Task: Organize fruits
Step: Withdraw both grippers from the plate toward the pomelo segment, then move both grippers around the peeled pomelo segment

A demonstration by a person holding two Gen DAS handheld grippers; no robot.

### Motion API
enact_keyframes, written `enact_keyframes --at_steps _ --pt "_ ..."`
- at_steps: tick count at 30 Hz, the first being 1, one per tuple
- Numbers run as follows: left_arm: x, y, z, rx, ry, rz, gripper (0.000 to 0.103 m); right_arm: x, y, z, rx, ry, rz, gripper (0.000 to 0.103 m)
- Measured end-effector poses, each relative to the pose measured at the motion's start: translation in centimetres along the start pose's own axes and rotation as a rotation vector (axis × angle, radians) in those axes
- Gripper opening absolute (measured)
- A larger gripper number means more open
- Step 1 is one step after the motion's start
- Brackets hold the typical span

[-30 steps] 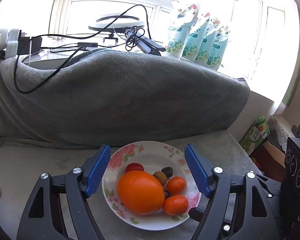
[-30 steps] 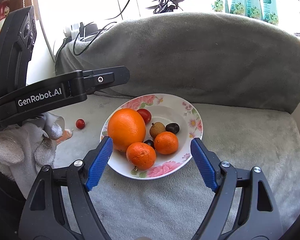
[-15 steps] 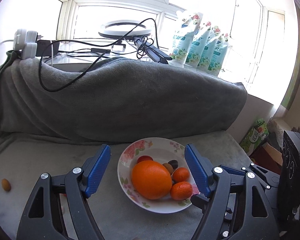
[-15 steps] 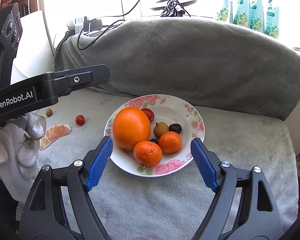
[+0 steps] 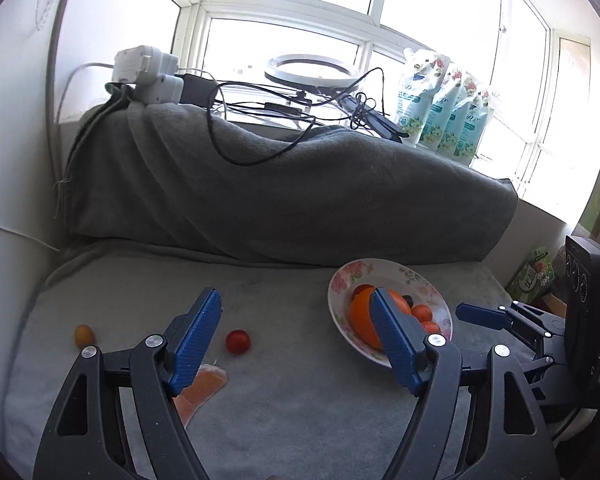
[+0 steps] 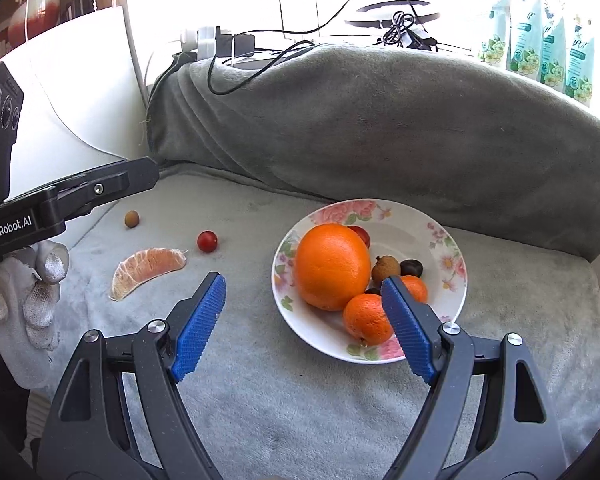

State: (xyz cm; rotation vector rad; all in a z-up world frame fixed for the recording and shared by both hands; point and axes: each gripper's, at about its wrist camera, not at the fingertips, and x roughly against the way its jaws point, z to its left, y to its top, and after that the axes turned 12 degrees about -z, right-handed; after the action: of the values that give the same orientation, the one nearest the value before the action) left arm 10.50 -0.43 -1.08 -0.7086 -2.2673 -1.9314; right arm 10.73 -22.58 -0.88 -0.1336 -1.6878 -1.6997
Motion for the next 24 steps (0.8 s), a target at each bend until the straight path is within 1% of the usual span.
enact_keyframes --at_steps 6,11,16,20,22,24 --pt "2.0 -1.6 4.1 0.031 0.074 0.025 0.077 -1.8 0.1 2.2 0.001 0.077 0.047 0.083" --pt "2.9 -3.7 6.5 0.064 0.111 0.07 0.077 -3.3 0.3 3.9 -0.026 0.153 0.079 0.083" --pt "3.7 -6.0 7.6 0.074 0.127 0.118 0.077 -5.2 0.5 6.0 -0.034 0.243 0.115 0.083" --pt "3.5 -7.1 7.9 0.069 0.128 0.151 0.076 -7.5 0.5 7.6 -0.054 0.308 0.162 0.083" --pt "3.4 -7.6 7.9 0.063 0.126 0.164 0.076 -8.7 0.4 8.2 -0.069 0.334 0.185 0.082" --pt "3.1 -7.9 7.8 0.056 0.123 0.177 0.076 -9.8 0.3 8.9 -0.067 0.343 0.201 0.081"
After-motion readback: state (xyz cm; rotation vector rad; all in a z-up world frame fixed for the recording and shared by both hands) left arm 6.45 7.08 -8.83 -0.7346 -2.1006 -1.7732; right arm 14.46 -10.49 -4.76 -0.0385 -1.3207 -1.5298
